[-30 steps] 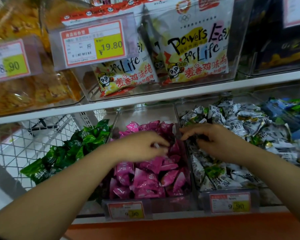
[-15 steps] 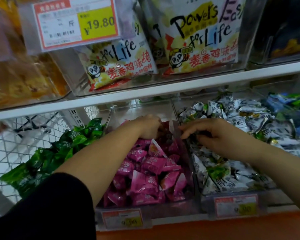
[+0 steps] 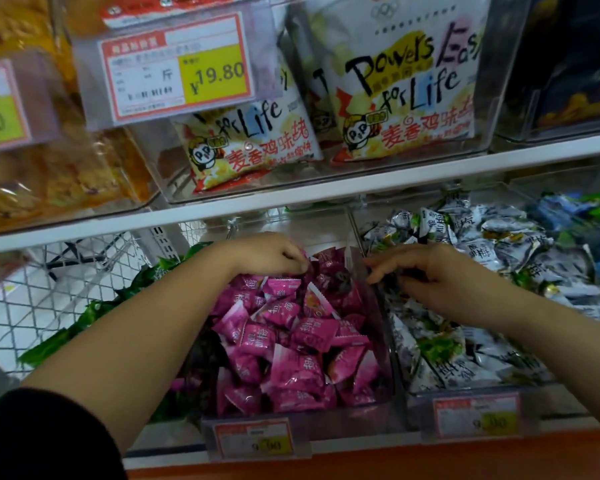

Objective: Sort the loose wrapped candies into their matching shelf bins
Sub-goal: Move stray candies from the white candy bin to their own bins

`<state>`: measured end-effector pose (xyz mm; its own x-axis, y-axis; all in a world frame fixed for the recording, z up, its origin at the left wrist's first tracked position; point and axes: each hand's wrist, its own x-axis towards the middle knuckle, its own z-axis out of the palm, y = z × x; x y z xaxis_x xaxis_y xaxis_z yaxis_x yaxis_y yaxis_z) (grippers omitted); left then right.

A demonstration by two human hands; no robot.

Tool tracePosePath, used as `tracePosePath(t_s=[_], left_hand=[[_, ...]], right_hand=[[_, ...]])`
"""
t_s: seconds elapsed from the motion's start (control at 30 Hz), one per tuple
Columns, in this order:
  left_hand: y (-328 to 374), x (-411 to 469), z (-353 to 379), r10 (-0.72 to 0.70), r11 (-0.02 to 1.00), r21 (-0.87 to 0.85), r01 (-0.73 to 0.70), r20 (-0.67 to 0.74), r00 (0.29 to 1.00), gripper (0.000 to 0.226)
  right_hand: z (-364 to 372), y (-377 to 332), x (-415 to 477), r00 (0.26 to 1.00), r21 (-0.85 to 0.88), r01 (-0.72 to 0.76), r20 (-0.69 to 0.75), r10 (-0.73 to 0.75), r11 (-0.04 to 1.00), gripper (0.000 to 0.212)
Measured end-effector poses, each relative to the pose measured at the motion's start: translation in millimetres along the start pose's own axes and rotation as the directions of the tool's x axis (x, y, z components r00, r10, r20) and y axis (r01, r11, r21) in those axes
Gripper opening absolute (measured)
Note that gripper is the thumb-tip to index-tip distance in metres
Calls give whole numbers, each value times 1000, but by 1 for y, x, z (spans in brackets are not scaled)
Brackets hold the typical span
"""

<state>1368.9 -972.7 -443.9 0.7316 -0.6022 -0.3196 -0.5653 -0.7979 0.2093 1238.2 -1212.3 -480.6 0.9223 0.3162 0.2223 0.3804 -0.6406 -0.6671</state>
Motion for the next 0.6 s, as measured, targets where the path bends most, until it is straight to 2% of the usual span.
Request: tracePosePath(t_s=[0.1, 0.17, 0.27, 0.33, 0.4, 0.47, 0.5, 0.53, 0.6], left_hand=[[26, 9, -10, -45, 981, -192, 22, -120, 992, 32], [51, 23, -7, -133, 928, -369, 49, -205, 970, 27], [82, 40, 19, -265, 635, -771, 52, -154, 952, 15], [83, 42, 34, -332, 450, -893, 18, -149, 931, 31], [76, 37, 43, -360, 366, -931, -3, -144, 922, 32], [66, 32, 49, -322, 317, -948, -5, -113, 940, 30], [63, 29, 52, -287, 317, -948, 8, -87, 954, 27], [61, 28, 54, -258, 365, -931, 20, -80, 963, 25], [58, 27, 57, -221, 635, -771, 51, -118, 968, 36]], right_hand=[[0, 0, 1, 1000, -9, 3, 0, -3, 1000, 52], [1, 0, 1, 1000, 4, 11, 0, -11, 1000, 51], [1, 1, 1, 1000, 14, 20, -4, -20, 1000, 54], [0, 0, 1, 1000, 19, 25, -4, -25, 1000, 56], [0, -1, 1, 1000, 19, 23, -2, -23, 1000, 56], [0, -1, 1, 1000, 28, 20, -5, -20, 999, 56], [0, -1, 1, 1000, 33, 18, -7, -18, 999, 56], [0, -1, 1, 1000, 33, 17, -6, -17, 999, 55], [0, -1, 1, 1000, 28, 24, -3, -23, 999, 56]])
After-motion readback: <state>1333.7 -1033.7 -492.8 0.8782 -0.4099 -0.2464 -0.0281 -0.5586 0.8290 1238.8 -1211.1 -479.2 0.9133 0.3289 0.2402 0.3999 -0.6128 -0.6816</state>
